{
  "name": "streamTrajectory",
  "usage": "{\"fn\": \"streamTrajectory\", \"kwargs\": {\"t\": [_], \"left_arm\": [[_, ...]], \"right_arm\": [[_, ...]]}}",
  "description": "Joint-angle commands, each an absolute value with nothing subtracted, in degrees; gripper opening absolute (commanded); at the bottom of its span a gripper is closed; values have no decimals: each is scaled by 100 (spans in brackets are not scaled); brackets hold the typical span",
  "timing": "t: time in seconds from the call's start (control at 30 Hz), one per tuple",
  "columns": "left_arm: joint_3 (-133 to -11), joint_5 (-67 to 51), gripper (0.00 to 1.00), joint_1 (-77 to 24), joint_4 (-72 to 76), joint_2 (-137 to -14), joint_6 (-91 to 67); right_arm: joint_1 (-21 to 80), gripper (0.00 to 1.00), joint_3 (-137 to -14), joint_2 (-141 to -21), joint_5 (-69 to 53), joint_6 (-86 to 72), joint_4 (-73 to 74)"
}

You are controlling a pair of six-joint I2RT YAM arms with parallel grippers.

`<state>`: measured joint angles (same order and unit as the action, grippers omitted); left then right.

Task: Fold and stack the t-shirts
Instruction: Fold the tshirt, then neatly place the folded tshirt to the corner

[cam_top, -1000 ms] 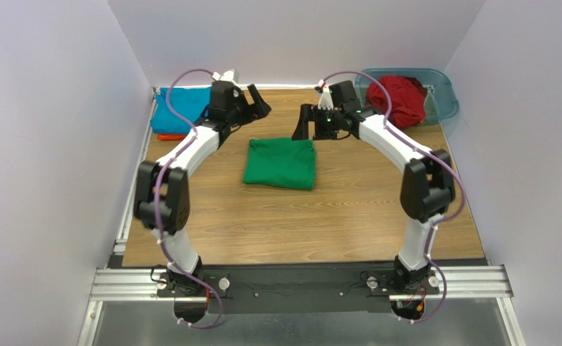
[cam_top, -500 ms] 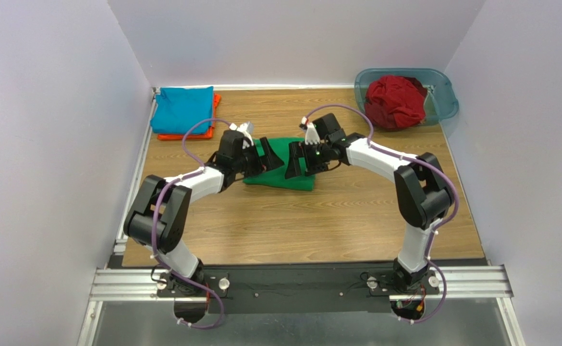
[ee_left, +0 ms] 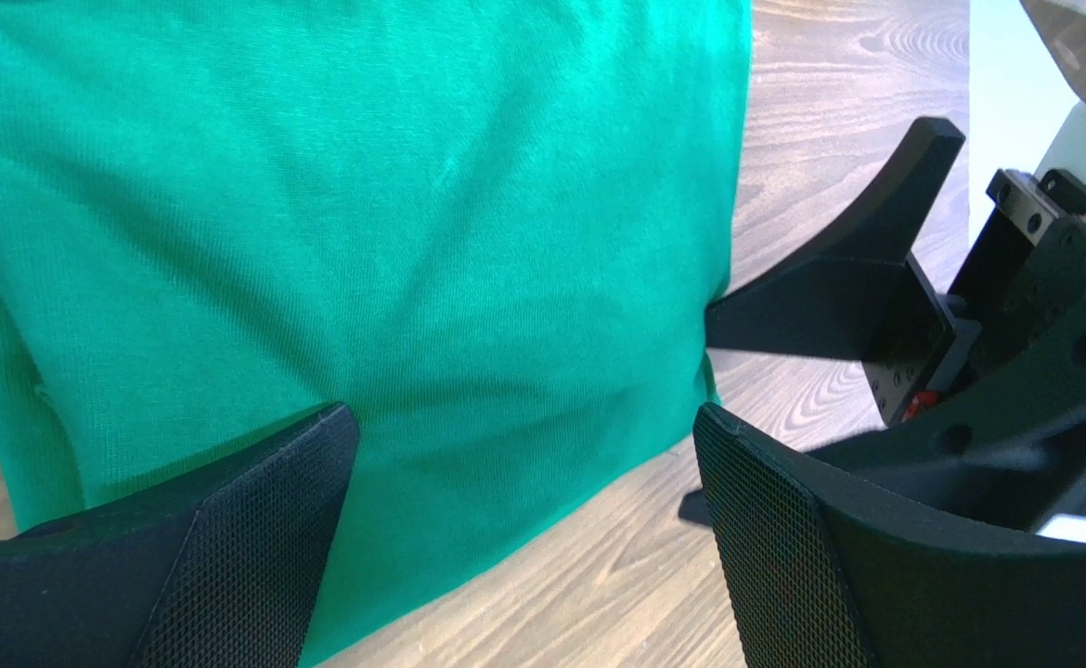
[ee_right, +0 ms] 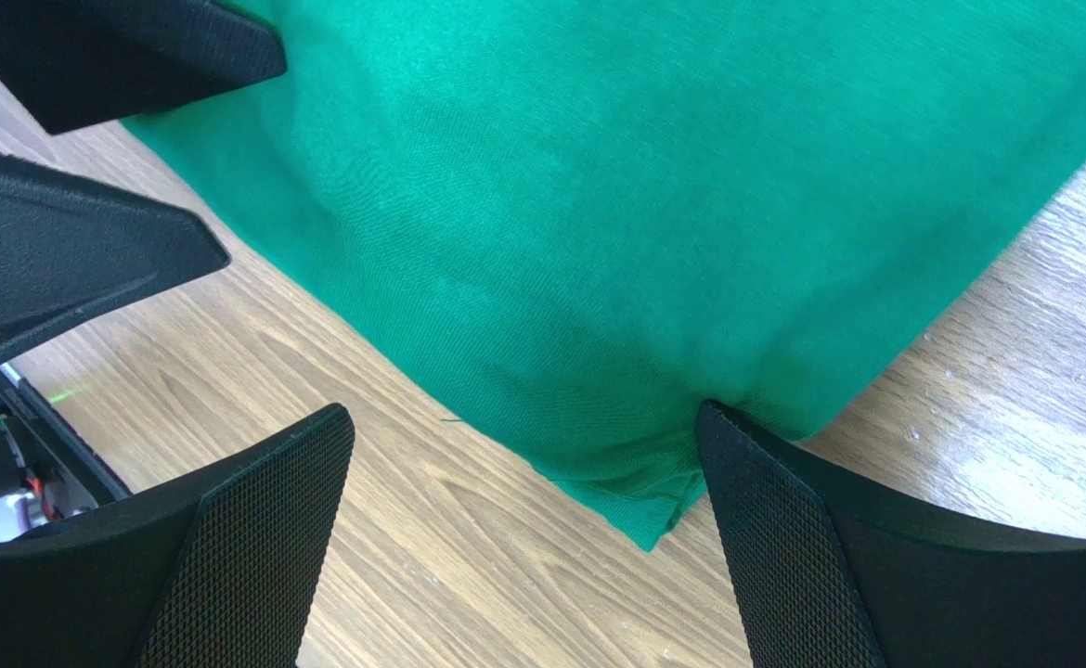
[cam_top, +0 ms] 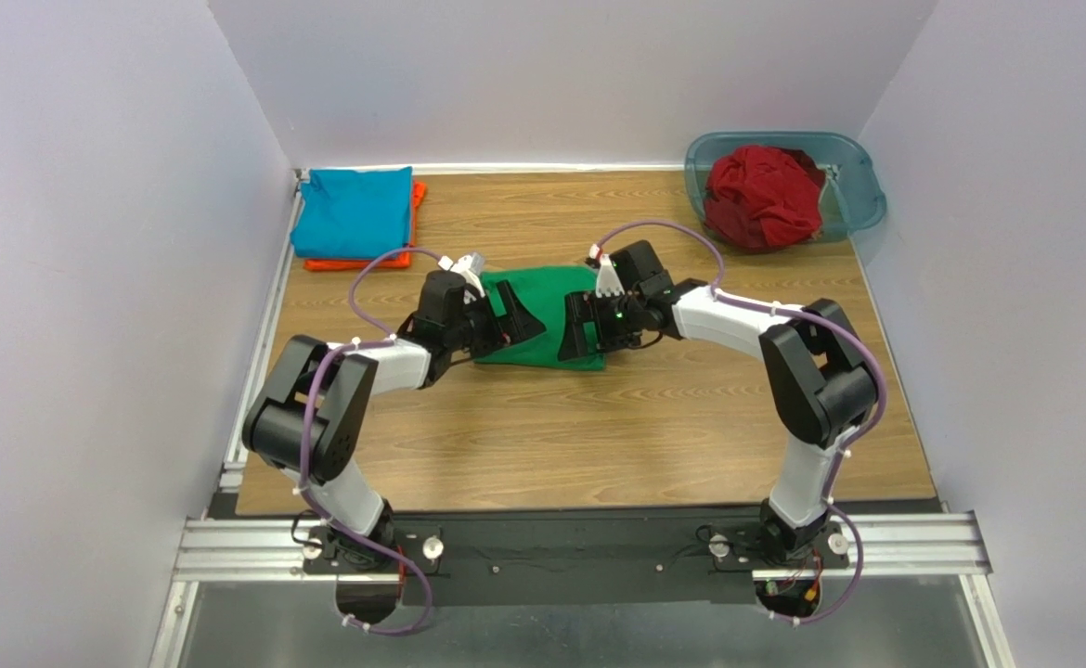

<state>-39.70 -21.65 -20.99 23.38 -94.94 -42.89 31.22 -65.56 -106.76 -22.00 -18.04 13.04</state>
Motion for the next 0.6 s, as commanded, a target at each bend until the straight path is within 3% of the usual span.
{"fn": "streamTrajectory", "kwargs": {"t": [0.0,0.23,0.33,0.57], "left_arm": [[-3735,-1916,98,-2074,1917,-9203,-4228],[-4104,-1653,98,-2074,1187,-8114,-4043],[-4104,-1136,98,-2074,740,-7053,-4061],[-4280,403,98,-2030,9,-6030,-3762]], "right_arm": [[3111,100,-6135,-10819,-1608,-1767,1714],[3111,100,-6538,-9110,-1987,-2108,1880],[3111,100,-6636,-8388,-1391,-2311,2083],[3085,100,-5951,-7042,531,-2944,2162]]}}
